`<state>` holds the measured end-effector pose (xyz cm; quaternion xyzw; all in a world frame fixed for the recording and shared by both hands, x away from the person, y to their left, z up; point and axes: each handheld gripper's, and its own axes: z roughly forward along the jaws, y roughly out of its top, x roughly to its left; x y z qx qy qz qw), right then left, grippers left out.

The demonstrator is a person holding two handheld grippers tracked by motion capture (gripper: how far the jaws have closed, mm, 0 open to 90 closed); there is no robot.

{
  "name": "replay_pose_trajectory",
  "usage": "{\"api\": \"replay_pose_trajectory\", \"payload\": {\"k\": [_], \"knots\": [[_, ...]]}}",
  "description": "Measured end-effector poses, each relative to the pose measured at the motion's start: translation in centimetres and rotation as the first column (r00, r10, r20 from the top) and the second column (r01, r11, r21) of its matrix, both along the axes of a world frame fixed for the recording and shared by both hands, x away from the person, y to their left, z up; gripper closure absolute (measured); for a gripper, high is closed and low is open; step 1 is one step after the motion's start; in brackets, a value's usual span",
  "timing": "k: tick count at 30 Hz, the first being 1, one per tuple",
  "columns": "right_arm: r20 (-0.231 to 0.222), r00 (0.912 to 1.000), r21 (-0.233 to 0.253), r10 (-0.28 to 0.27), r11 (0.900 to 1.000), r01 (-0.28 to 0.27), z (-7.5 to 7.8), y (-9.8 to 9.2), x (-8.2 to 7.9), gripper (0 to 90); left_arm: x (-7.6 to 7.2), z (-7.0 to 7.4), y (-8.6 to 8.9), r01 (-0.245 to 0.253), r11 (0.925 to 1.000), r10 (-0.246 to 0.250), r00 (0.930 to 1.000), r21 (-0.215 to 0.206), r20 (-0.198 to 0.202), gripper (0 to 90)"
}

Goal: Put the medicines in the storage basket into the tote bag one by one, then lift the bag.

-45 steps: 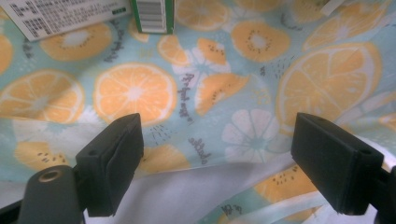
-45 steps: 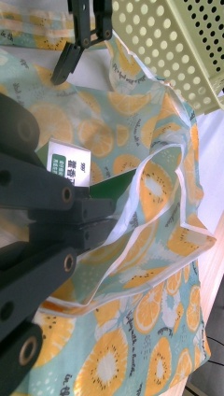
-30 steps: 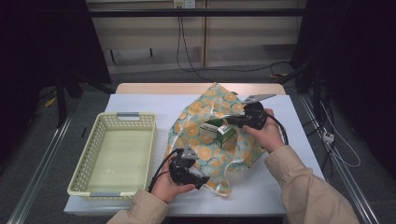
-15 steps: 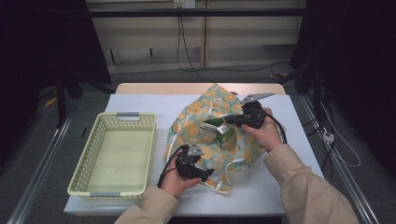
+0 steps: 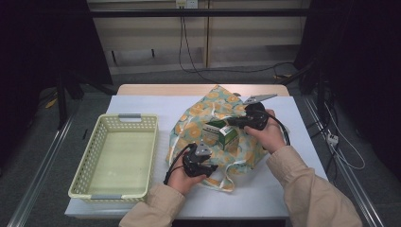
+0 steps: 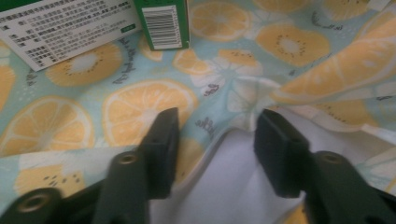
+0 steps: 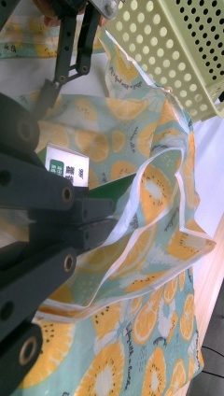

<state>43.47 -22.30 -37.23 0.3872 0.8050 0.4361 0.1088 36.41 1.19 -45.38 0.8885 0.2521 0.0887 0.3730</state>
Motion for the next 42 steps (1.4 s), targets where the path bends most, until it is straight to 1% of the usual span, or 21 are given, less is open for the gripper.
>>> {"api": "replay_pose_trajectory", "payload": {"k": [1, 3, 6, 7, 8, 9, 10, 12, 13, 16, 18, 20, 21, 23, 24, 25, 31, 37, 40, 41, 42], "knots": [[-0.001, 1.0000, 0.001, 0.000, 1.000, 0.000, 0.0, 0.0, 0.0, 90.0, 0.2, 0.0, 0.0, 0.016, 0.9997, -0.016, 0.9997, -0.017, -0.018, 60.2], [-0.002, 1.0000, 0.003, -0.002, 1.000, 0.002, 0.1, 0.0, -0.1, 90.0, 0.4, 0.1, -0.2, 0.004, 0.9998, -0.004, 0.9996, -0.019, -0.028, 67.1], [-0.001, 1.0000, 0.000, -0.001, 1.000, 0.001, 0.3, -0.1, -0.2, 90.0, 0.6, 0.1, -0.2, -0.007, 0.9995, 0.005, 0.9980, -0.030, -0.063, 85.4], [0.003, 1.0000, 0.001, -0.002, 1.000, 0.002, 0.4, -0.2, -0.2, 90.0, 0.6, 0.3, -0.3, -0.025, 0.9997, 0.025, 0.9983, -0.005, -0.053, 87.8], [0.004, 1.0000, 0.008, -0.003, 1.000, 0.003, 0.4, -0.2, -0.2, 90.0, 0.7, 0.4, -0.2, -0.015, 0.9998, 0.014, 0.9973, -0.015, -0.073, 89.6], [0.002, 1.0000, 0.012, -0.003, 1.000, 0.003, 0.4, -0.2, -0.2, 90.0, 0.7, 0.5, -0.2, -0.022, 0.9995, 0.020, 0.9966, -0.024, -0.080, 89.9], [0.000, 1.0000, 0.010, -0.003, 1.000, 0.003, 0.3, -0.2, -0.2, 90.0, 0.7, 0.8, -0.2, -0.038, 0.9993, 0.038, 0.9965, -0.003, -0.074, 90.0], [0.000, 1.0000, 0.010, -0.001, 1.000, 0.001, 0.4, -0.2, -0.2, 90.0, 0.9, 1.6, 0.2, -0.033, 0.9991, 0.030, 0.9954, -0.025, -0.091, 90.0], [-0.001, 1.0000, 0.015, -0.002, 1.000, 0.002, 0.4, -0.3, -0.2, 90.0, 0.9, 2.2, 0.3, -0.047, 0.9987, 0.045, 0.9963, -0.019, -0.074, 90.0], [0.000, 1.0000, 0.019, -0.005, 1.000, 0.005, 0.5, -0.4, -0.1, 90.0, 1.3, 4.0, 0.8, -0.035, 0.9970, 0.029, 0.9960, -0.069, -0.084, 90.0], [0.005, 1.0000, 0.021, -0.007, 1.000, 0.007, 0.6, -0.5, -0.1, 90.0, 1.3, 5.1, 0.8, -0.056, 0.9969, 0.053, 0.9972, -0.056, -0.053, 90.0], [0.006, 1.0000, 0.022, -0.008, 1.000, 0.008, 0.7, -0.5, -0.2, 90.0, 1.5, 6.0, 1.0, -0.033, 0.9962, 0.028, 0.9978, -0.081, -0.059, 90.0], [0.006, 0.9999, 0.021, -0.010, 1.000, 0.010, 0.7, -0.6, -0.2, 90.0, 1.4, 6.4, 1.0, -0.058, 0.9957, 0.055, 0.9976, -0.072, -0.043, 90.0], [0.007, 0.9999, 0.022, -0.012, 1.000, 0.012, 0.8, -0.6, -0.3, 90.0, 1.8, 6.8, 1.1, -0.039, 0.9943, 0.032, 0.9969, -0.100, -0.072, 90.0], [0.010, 0.9999, 0.021, -0.012, 1.000, 0.012, 0.9, -0.7, -0.3, 90.0, 1.8, 7.0, 1.1, -0.057, 0.9943, 0.052, 0.9969, -0.090, -0.058, 90.0], [0.011, 0.9999, 0.019, -0.013, 1.000, 0.013, 1.0, -0.7, -0.4, 90.0, 2.0, 7.0, 1.1, -0.038, 0.9936, 0.030, 0.9967, -0.107, -0.075, 90.0], [0.017, 0.9998, 0.020, -0.014, 1.000, 0.013, 1.2, -0.9, -0.6, 90.0, 2.4, 7.8, 1.1, -0.035, 0.9903, 0.024, 0.9958, -0.134, -0.088, 90.0], [0.021, 0.9996, 0.028, -0.016, 0.999, 0.016, 1.4, -0.9, -0.6, 90.0, 3.0, 9.3, 1.2, -0.033, 0.9893, 0.021, 0.9964, -0.142, -0.081, 90.0], [0.031, 0.9994, 0.026, -0.015, 1.000, 0.014, 1.8, -0.9, -0.5, 90.0, 3.4, 10.4, 1.3, -0.029, 0.9900, 0.021, 0.9981, -0.138, -0.058, 90.0], [0.032, 0.9993, 0.029, -0.018, 0.999, 0.017, 2.0, -1.0, -0.4, 90.0, 3.4, 10.9, 1.3, -0.048, 0.9917, 0.044, 0.9984, -0.119, -0.035, 90.0], [0.035, 0.9991, 0.033, -0.023, 0.999, 0.022, 2.3, -1.1, -0.3, 90.0, 3.7, 11.4, 1.5, -0.027, 0.9915, 0.022, 0.9989, -0.128, -0.040, 90.0]]}}
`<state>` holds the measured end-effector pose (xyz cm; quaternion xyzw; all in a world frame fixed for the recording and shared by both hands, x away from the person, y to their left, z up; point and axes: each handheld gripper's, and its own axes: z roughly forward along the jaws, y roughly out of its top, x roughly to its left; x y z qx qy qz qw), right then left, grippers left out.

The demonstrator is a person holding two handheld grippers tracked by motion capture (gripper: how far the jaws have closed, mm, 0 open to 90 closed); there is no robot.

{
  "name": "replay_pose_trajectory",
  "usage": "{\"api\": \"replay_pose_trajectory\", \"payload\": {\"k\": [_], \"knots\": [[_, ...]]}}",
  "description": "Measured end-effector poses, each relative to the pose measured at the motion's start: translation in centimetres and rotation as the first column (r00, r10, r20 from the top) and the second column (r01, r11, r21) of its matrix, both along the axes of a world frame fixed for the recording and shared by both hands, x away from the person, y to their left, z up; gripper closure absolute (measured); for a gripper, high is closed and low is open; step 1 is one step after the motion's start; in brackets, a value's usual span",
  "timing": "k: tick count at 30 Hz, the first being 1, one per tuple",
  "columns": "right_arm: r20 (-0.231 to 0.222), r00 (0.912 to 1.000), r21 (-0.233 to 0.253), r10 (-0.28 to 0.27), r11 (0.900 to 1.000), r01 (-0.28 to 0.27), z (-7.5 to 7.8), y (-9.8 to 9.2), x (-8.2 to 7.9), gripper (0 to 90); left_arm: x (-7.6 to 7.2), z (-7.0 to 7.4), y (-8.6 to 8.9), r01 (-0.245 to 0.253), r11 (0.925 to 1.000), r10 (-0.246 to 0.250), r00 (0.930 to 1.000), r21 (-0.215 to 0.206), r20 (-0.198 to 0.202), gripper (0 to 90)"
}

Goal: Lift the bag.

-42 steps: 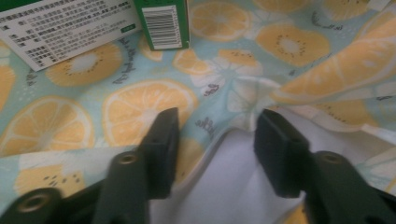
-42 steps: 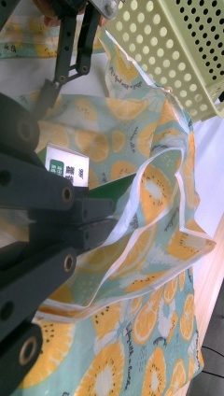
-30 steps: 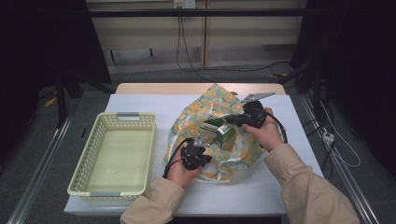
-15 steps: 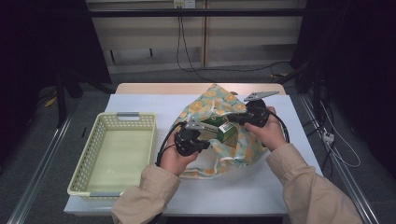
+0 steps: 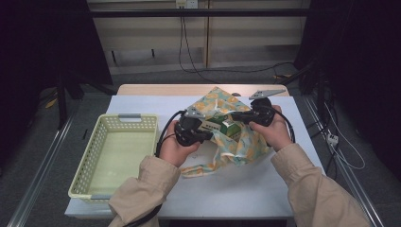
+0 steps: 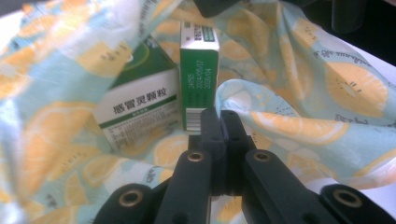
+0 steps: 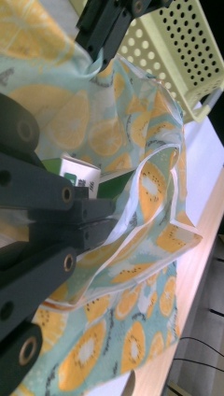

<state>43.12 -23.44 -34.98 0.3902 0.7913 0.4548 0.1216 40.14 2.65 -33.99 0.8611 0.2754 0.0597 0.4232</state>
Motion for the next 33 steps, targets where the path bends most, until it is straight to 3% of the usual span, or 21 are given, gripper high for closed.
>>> {"api": "replay_pose_trajectory", "payload": {"k": [13, 19, 24, 28, 33], "knots": [[0.049, 0.9986, -0.014, -0.021, 1.000, 0.021, 3.7, -0.7, 0.6, 90.0, 2.6, 7.0, 0.9, -0.034, 0.9994, 0.033, 0.9938, 0.001, 0.106, 90.0], [0.077, 0.9968, -0.018, -0.021, 1.000, 0.023, 6.1, -0.5, 0.8, 90.0, 4.1, 10.6, 1.1, -0.045, 0.9990, 0.045, 0.9870, 0.001, 0.154, 90.0], [0.106, 0.9938, -0.003, -0.034, 0.999, 0.034, 8.2, -0.6, 1.0, 90.0, 5.4, 12.9, 1.0, -0.065, 0.9975, 0.070, 0.9800, -0.029, 0.187, 90.0], [0.124, 0.9912, 0.008, -0.046, 0.999, 0.046, 9.7, -1.2, 1.0, 90.0, 5.8, 13.8, 0.8, -0.052, 0.9981, 0.057, 0.9799, -0.032, 0.191, 90.0], [0.112, 0.9928, 0.009, -0.042, 0.999, 0.041, 9.5, -1.2, 1.0, 90.0, 6.0, 13.3, 1.1, -0.038, 0.9985, 0.043, 0.9860, -0.039, 0.161, 90.0]]}}
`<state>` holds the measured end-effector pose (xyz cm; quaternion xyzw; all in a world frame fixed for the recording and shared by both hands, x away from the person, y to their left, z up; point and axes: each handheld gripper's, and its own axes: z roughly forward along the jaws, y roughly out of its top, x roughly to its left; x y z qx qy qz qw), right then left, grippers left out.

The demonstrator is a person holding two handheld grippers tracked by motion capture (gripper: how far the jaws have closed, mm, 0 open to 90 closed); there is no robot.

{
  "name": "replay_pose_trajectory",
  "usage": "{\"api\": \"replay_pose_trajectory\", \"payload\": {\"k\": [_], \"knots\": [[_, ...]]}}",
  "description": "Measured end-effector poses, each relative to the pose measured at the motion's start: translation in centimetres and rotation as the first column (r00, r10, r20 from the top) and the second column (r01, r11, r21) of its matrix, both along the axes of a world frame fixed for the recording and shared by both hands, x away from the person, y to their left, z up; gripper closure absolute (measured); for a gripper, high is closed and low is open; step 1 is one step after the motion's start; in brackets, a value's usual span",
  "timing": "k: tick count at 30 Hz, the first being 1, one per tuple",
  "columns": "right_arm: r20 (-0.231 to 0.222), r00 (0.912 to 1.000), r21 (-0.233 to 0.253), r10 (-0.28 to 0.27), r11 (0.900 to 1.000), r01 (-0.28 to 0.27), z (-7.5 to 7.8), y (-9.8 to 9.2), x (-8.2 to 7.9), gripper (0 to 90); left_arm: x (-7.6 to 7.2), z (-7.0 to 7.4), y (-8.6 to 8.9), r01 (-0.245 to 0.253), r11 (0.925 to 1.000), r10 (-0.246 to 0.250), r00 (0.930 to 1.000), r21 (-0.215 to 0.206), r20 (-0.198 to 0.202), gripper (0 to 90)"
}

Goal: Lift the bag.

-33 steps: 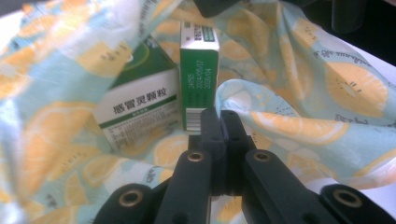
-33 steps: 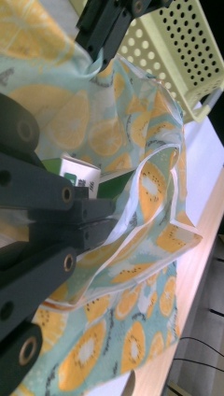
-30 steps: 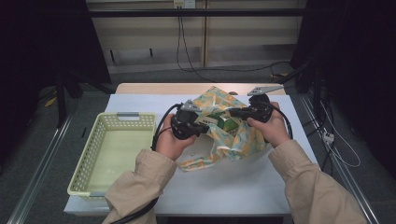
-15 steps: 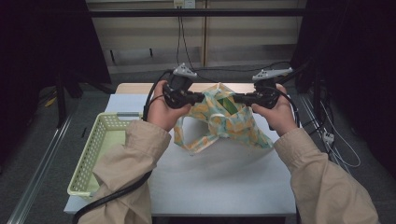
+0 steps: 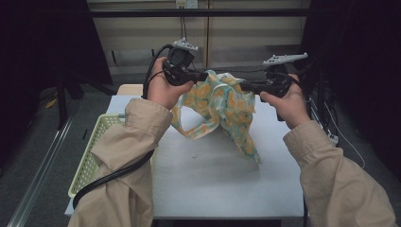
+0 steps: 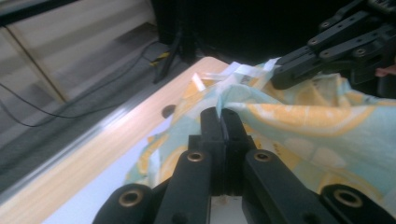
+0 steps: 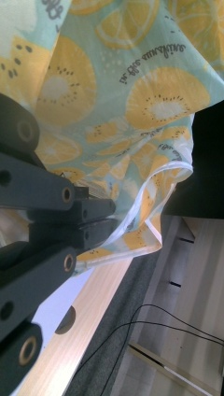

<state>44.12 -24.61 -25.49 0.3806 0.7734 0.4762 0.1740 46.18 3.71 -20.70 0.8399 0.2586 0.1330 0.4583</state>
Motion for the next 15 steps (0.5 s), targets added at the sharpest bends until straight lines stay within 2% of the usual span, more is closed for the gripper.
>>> {"api": "replay_pose_trajectory", "payload": {"k": [7, 12, 15], "knots": [[-0.031, 0.9986, 0.006, 0.043, 0.999, -0.043, -1.4, 2.0, 0.1, 90.0, -0.4, -1.7, 1.3, 0.007, 0.9999, -0.008, 0.9975, -0.011, -0.070, 90.0], [-0.041, 0.9961, 0.005, 0.078, 0.997, -0.078, -1.8, 3.6, -0.1, 90.0, -1.0, -2.8, 2.6, 0.008, 1.0000, -0.008, 0.9961, 0.002, -0.088, 89.4], [-0.049, 0.9941, -0.001, 0.097, 0.995, -0.097, -2.1, 4.7, -0.2, 89.7, -1.2, -3.6, 3.4, -0.008, 0.9997, 0.006, 0.9943, -0.021, -0.107, 83.5]]}}
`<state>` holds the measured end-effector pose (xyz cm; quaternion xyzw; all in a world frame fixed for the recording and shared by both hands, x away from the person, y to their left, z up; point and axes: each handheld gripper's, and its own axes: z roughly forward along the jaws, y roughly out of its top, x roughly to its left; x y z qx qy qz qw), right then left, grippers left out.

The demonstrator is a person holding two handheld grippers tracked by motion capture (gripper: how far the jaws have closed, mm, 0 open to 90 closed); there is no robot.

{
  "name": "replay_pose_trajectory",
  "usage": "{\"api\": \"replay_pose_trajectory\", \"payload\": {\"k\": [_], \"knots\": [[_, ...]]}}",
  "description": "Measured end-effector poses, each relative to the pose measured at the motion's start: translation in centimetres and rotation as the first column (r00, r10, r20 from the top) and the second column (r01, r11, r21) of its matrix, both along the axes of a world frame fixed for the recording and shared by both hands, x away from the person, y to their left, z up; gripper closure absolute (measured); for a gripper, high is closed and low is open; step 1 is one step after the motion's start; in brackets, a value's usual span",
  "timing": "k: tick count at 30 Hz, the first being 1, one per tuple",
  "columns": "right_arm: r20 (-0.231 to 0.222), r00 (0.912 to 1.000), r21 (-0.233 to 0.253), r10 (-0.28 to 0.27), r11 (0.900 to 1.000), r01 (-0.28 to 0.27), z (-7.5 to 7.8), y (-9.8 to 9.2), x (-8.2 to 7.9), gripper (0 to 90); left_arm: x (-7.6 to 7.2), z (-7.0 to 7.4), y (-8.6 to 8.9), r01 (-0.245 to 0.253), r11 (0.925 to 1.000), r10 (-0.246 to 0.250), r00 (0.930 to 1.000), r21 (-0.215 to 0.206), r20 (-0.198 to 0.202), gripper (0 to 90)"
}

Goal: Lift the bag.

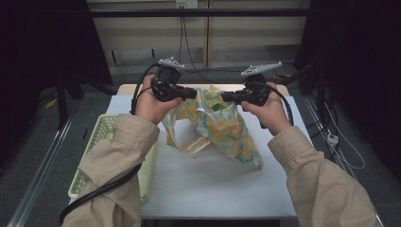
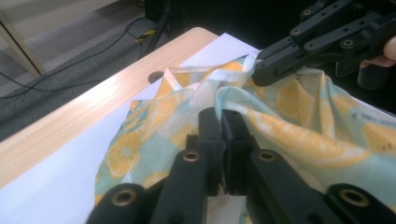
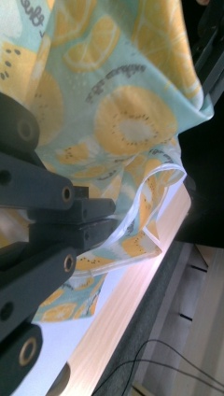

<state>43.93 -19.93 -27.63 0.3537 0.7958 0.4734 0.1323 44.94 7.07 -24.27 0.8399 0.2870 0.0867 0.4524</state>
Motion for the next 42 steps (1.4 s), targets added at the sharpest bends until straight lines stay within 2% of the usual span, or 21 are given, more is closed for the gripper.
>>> {"api": "replay_pose_trajectory", "payload": {"k": [1, 2, 3, 5, 6, 8, 11, 13, 15, 18, 22, 25, 26, 29, 31, 37, 42], "knots": [[-0.004, 1.0000, 0.003, 0.003, 1.000, -0.003, -0.1, 0.3, -0.1, 88.8, -0.1, -0.2, 0.2, -0.009, 0.9999, 0.009, 0.9999, -0.006, -0.005, 78.0], [-0.010, 0.9999, 0.007, 0.006, 1.000, -0.006, -0.2, 0.6, -0.1, 88.1, -0.1, -0.4, 0.5, -0.006, 1.0000, 0.006, 1.0000, -0.002, -0.004, 76.5], [-0.021, 0.9997, 0.009, 0.012, 1.000, -0.012, -0.4, 0.9, -0.2, 86.0, -0.2, -0.7, 0.6, -0.013, 0.9998, 0.013, 0.9998, -0.015, -0.016, 73.8], [-0.036, 0.9993, 0.014, 0.013, 1.000, -0.012, -0.6, 1.4, -0.3, 75.2, -0.3, -1.2, 0.9, -0.028, 0.9995, 0.028, 0.9990, -0.014, -0.035, 58.2], [-0.033, 0.9994, 0.023, 0.008, 1.000, -0.007, -0.6, 1.6, -0.4, 68.8, -0.3, -1.4, 1.1, -0.032, 0.9994, 0.032, 0.9989, -0.009, -0.035, 52.9], [-0.043, 0.9989, 0.059, 0.018, 0.998, -0.016, -0.7, 1.7, -0.5, 61.9, -0.3, -1.8, 1.2, -0.034, 0.9993, 0.033, 0.9983, -0.017, -0.048, 48.4], [-0.059, 0.9982, 0.058, 0.012, 0.998, -0.008, -0.6, 1.6, -0.6, 46.2, -0.3, -2.3, 1.4, -0.069, 0.9974, 0.067, 0.9948, -0.022, -0.076, 27.8], [-0.055, 0.9985, 0.058, 0.007, 0.998, -0.004, -0.6, 1.4, -0.9, 40.2, -0.3, -2.6, 1.6, -0.088, 0.9954, 0.084, 0.9927, -0.037, -0.087, 20.1], [-0.044, 0.9990, 0.056, 0.009, 0.998, -0.007, -0.6, 0.9, -1.2, 36.0, -0.3, -2.9, 1.8, -0.094, 0.9951, 0.091, 0.9926, -0.032, -0.081, 13.7], [-0.046, 0.9989, 0.047, 0.000, 0.999, 0.002, -1.1, -0.1, -1.9, 32.7, -0.6, -3.4, 2.2, -0.074, 0.9968, 0.072, 0.9945, -0.030, -0.077, 11.0], [-0.049, 0.9988, 0.043, -0.005, 0.999, 0.008, -2.5, -1.6, -2.8, 29.3, -1.4, -4.3, 2.8, -0.064, 0.9953, 0.057, 0.9939, -0.072, -0.094, 6.6], [-0.052, 0.9985, 0.028, -0.014, 0.999, 0.016, -3.7, -2.7, -3.5, 28.8, -1.9, -4.9, 3.3, -0.056, 0.9965, 0.051, 0.9955, -0.061, -0.079, 5.6], [-0.050, 0.9986, 0.025, -0.017, 1.000, 0.018, -4.0, -3.0, -3.7, 28.7, -2.1, -5.1, 3.5, -0.058, 0.9953, 0.052, 0.9956, -0.077, -0.079, 5.6], [-0.056, 0.9981, 0.036, -0.025, 0.999, 0.027, -4.9, -3.8, -4.4, 27.8, -2.7, -5.5, 4.1, -0.053, 0.9950, 0.047, 0.9965, -0.084, -0.069, 5.6], [-0.048, 0.9986, 0.017, -0.022, 1.000, 0.023, -5.4, -4.1, -5.0, 27.1, -3.0, -5.7, 4.5, -0.051, 0.9960, 0.047, 0.9971, -0.073, -0.059, 5.6], [-0.051, 0.9986, 0.032, -0.015, 0.999, 0.017, -7.4, -4.9, -6.4, 26.7, -4.0, -6.7, 5.6, -0.036, 0.9968, 0.032, 0.9979, -0.072, -0.056, 5.7], [-0.055, 0.9984, 0.002, -0.015, 1.000, 0.015, -8.9, -5.5, -7.4, 24.9, -4.8, -7.6, 6.9, -0.042, 0.9972, 0.039, 0.9977, -0.062, -0.055, 5.8]]}}
